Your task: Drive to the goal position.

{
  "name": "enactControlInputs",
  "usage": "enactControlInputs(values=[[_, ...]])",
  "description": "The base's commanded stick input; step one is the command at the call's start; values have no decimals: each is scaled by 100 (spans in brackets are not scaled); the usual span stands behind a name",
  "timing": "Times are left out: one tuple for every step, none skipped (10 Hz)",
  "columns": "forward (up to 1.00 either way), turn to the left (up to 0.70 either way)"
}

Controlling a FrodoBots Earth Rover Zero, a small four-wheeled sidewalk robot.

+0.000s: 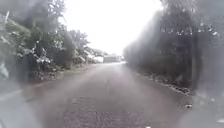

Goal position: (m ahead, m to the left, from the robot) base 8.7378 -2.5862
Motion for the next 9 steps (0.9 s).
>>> enactControlInputs(values=[[70, 0], [70, 0], [70, 0], [70, 0], [70, 0], [70, 0], [70, 0], [70, 0], [70, 0]])
